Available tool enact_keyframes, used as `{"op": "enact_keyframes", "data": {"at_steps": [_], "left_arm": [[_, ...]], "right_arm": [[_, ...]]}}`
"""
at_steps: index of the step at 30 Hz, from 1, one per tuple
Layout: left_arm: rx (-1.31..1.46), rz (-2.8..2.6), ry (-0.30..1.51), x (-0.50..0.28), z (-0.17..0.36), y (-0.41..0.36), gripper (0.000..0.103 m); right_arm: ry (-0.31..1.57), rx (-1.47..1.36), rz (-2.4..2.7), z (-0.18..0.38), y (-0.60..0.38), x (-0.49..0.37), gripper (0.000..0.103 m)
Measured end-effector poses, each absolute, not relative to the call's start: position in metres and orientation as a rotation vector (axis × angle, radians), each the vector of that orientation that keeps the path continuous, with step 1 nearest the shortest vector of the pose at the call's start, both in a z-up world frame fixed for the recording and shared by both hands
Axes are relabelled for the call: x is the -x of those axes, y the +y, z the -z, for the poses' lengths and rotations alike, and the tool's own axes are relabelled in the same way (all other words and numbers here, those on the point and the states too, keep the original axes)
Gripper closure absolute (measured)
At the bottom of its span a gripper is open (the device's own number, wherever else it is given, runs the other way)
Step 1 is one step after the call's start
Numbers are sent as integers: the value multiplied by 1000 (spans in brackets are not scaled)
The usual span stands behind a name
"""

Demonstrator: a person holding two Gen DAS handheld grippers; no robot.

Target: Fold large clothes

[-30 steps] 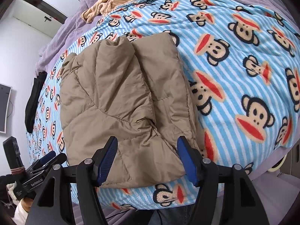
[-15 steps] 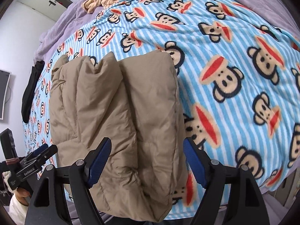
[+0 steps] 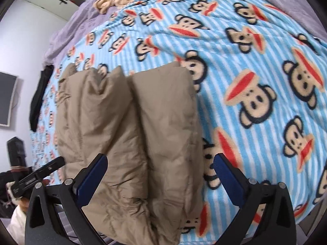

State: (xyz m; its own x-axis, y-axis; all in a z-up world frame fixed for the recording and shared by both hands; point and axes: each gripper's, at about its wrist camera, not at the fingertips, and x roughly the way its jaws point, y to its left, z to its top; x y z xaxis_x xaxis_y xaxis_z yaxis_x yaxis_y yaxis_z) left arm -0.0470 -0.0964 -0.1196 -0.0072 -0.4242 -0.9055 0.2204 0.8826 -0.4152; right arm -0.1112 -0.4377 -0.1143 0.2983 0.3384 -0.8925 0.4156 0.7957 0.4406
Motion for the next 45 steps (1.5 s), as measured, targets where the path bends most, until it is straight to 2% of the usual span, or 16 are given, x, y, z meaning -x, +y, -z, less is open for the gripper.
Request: {"op": "enact_keyframes", "data": {"at_steps": [7, 11, 15, 21, 27, 28, 32, 34, 35, 36, 39, 45], "left_arm": [[298, 627, 1529, 24, 146, -99, 0], [362, 684, 1557, 13, 162, -103, 0], [416, 704, 1580, 7, 175, -110, 0], [441, 710, 1591, 5, 189, -121, 0], [443, 672, 1592, 2, 189, -135, 1], [425, 667, 1577, 4, 184, -138, 2], [389, 658, 1528, 6, 165, -142, 20], [397, 656, 1512, 7, 158, -141, 26], [403, 661, 1504, 7, 155, -140, 28], [409, 668, 1494, 8, 152, -138, 29], [432, 695, 1473, 9, 145, -130, 30], [467, 747, 1425, 0, 128, -98, 30]], "right_arm": [[1401, -578, -27, 140, -423, 93, 0], [1449, -738, -63, 173, -449, 90, 0], [1328, -1008, -256, 175, -469, 88, 0], [1422, -797, -235, 188, -460, 61, 0], [1424, -933, -297, 223, -458, 44, 0], [1421, -950, -291, 225, -458, 43, 0], [1412, -1010, -282, 225, -458, 48, 1], [1418, -1065, -285, 228, -458, 47, 10], [1407, -1104, -300, 229, -458, 49, 27], [1386, -1132, -315, 228, -457, 49, 38], [1348, -1124, -340, 217, -457, 51, 54], [1289, -1122, -362, 190, -445, 46, 59]]}}
